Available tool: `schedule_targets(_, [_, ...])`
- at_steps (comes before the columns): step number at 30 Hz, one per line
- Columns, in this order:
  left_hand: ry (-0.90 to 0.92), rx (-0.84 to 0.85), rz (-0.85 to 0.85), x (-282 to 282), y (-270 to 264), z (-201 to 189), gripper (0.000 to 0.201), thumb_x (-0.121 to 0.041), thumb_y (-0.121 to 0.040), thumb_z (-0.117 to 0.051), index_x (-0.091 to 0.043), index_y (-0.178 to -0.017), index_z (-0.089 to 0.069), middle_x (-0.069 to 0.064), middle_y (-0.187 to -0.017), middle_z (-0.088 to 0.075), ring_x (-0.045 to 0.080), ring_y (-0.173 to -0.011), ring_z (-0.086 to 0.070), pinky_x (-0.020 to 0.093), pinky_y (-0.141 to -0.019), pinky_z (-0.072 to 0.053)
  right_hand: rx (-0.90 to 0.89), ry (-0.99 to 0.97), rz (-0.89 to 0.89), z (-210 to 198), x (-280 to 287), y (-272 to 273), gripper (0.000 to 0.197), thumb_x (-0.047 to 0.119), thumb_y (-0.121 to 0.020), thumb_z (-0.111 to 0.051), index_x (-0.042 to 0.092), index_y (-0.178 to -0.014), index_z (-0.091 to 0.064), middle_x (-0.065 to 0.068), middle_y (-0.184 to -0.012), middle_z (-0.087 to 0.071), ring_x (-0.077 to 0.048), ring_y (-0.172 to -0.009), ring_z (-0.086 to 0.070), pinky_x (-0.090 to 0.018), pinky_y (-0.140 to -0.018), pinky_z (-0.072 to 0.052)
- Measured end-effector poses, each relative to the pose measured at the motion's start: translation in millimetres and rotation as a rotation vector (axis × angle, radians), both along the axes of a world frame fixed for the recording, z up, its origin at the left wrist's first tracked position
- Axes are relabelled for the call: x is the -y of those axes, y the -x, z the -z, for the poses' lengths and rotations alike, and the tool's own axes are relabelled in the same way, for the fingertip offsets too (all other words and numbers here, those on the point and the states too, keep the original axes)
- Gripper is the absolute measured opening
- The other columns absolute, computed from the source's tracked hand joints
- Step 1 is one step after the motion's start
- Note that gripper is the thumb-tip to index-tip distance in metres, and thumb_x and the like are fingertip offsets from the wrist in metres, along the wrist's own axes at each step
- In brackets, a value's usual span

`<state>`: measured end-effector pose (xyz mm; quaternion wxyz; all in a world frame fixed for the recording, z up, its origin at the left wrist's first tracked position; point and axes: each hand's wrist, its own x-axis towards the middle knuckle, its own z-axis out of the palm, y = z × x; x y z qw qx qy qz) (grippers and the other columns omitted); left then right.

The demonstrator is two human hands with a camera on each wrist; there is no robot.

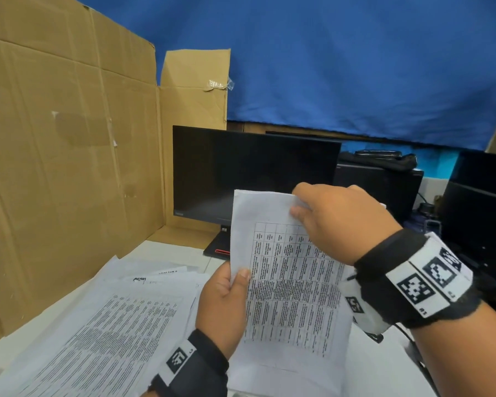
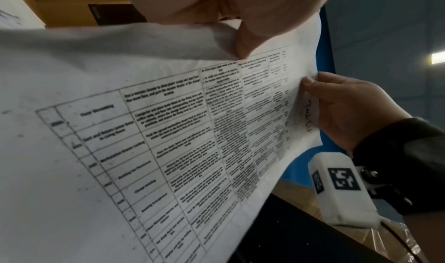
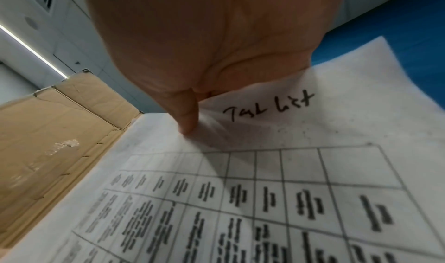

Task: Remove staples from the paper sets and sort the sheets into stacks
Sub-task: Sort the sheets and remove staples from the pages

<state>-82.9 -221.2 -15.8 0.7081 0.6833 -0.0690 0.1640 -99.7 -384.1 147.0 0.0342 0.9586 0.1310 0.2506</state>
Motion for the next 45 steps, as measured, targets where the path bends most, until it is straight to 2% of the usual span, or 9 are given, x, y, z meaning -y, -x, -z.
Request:
schedule_targets(5, [0.070, -0.068, 0.045, 2, -5, 6, 0.023, -0.023, -0.103, -0.056, -0.034, -0.122, -0.062, -0.009, -0.113, -0.077, 0.014, -0.108, -0.072, 0.044, -0.096, -0.057, -0.034, 0.021, -0.053, -2, 1, -4, 0.018, 0.035, -0.105, -0.037, 0.025, -0.092, -0.045, 0.006, -0.076, -0.054, -0.014, -0.068, -0.055, -0.032, -0.065, -0.038])
schedule_targets(9, [-0.123, -0.006, -0.017, 0, -5, 2, 0.021, -0.030, -0.106, -0.050, -0.037, -0.110, -0.069, -0.013, -0.105, -0.077, 0.006, -0.103, -0.070, 0.020, -0.082, -0.053, -0.033, 0.050, -0.083, -5, -2, -4, 0.013, 0.028, -0.104, -0.042, 0.026, -0.091, -0.043, 0.006, -0.076, -0.052, -0.019, -0.071, -0.055, -0.037, -0.065, -0.047])
schedule_targets(15, [-0.325, 0.076, -0.045, -10, 9, -27, 0.029, -0.041, -0.106, -0.044, -0.032, -0.109, -0.072, -0.012, -0.100, -0.077, 0.005, -0.095, -0.071, 0.030, -0.080, -0.059, 0.075, -0.064, -0.141, -22, 12, 12, 0.021, 0.034, -0.103, -0.044, 0.027, -0.083, -0.047, 0.005, -0.074, -0.055, -0.017, -0.069, -0.054, -0.032, -0.057, -0.039])
schedule_targets(19, [-0.378, 0.003, -0.053, -26, 22, -36, 0.030, -0.040, -0.106, -0.045, -0.029, -0.098, -0.073, -0.009, -0.090, -0.079, 0.013, -0.087, -0.074, 0.043, -0.081, -0.060, 0.133, -0.308, -0.147, -12, 46, 19, 0.028, 0.057, -0.096, -0.046, 0.032, -0.097, -0.058, 0.012, -0.088, -0.063, -0.012, -0.085, -0.059, -0.039, -0.078, -0.046])
schedule_targets(24, [-0.393, -0.199, -0.098, -53, 28, -22, 0.033, -0.037, -0.106, -0.047, -0.023, -0.095, -0.075, -0.004, -0.088, -0.080, 0.021, -0.087, -0.075, 0.051, -0.087, -0.059, 0.092, -0.755, 0.252, 67, 139, 19, 0.027, 0.045, -0.099, -0.048, 0.023, -0.100, -0.063, 0.001, -0.096, -0.067, -0.022, -0.092, -0.061, -0.043, -0.086, -0.049])
schedule_targets(32, [-0.474, -0.357, -0.036, -53, 28, 23, 0.034, -0.043, -0.102, -0.052, -0.015, -0.094, -0.071, 0.024, -0.090, -0.074, 0.046, -0.089, -0.071, 0.061, -0.083, -0.059, -0.581, -0.545, 0.857, 237, 224, 7, 0.080, 0.079, -0.078, -0.052, 0.017, -0.127, -0.059, -0.014, -0.128, -0.061, -0.032, -0.116, -0.059, -0.040, -0.099, -0.047])
schedule_targets(37, [-0.533, -0.353, -0.012, -49, 35, 34, 0.043, -0.050, -0.099, -0.052, -0.012, -0.090, -0.070, 0.022, -0.080, -0.070, 0.044, -0.078, -0.068, 0.054, -0.073, -0.059, -0.497, -0.724, 0.757, 246, 223, 17, 0.044, 0.052, -0.091, -0.058, 0.010, -0.082, -0.059, -0.007, -0.073, -0.065, -0.024, -0.071, -0.064, -0.033, -0.062, -0.045])
schedule_targets(41, [-0.631, -0.246, 0.016, -44, 38, 38, 0.037, -0.035, -0.104, -0.052, -0.021, -0.071, -0.057, -0.002, -0.055, -0.048, 0.005, -0.048, -0.043, 0.024, -0.053, -0.036, -0.218, -1.095, 0.571, 212, 202, 23, 0.025, 0.030, -0.098, -0.060, 0.008, -0.107, -0.051, -0.019, -0.092, -0.070, -0.034, -0.083, -0.068, -0.046, -0.082, -0.054])
schedule_targets(45, [-0.912, -0.126, 0.040, -31, 47, 42, 0.034, -0.043, -0.104, -0.045, -0.035, -0.071, -0.052, -0.007, -0.060, -0.056, 0.006, -0.055, -0.052, 0.021, -0.053, -0.038, 0.030, -1.749, 0.082, 161, 154, 38, 0.028, 0.003, -0.094, -0.063, 0.010, -0.118, -0.050, -0.011, -0.095, -0.067, -0.027, -0.077, -0.066, -0.039, -0.068, -0.052])
